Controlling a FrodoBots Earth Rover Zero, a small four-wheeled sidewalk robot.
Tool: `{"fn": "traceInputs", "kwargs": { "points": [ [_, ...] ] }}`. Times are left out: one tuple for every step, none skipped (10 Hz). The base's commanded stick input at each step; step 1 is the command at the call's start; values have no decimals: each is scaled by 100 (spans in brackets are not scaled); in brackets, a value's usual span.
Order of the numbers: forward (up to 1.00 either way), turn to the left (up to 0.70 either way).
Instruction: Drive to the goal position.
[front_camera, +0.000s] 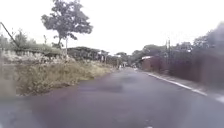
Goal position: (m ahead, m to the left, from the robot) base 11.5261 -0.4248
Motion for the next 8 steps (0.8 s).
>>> {"fn": "traceInputs", "kwargs": {
  "points": [
    [70, 0],
    [70, 0],
    [70, 0],
    [70, 0],
    [70, 0],
    [70, 0],
    [70, -9],
    [70, -32]
  ]
}}
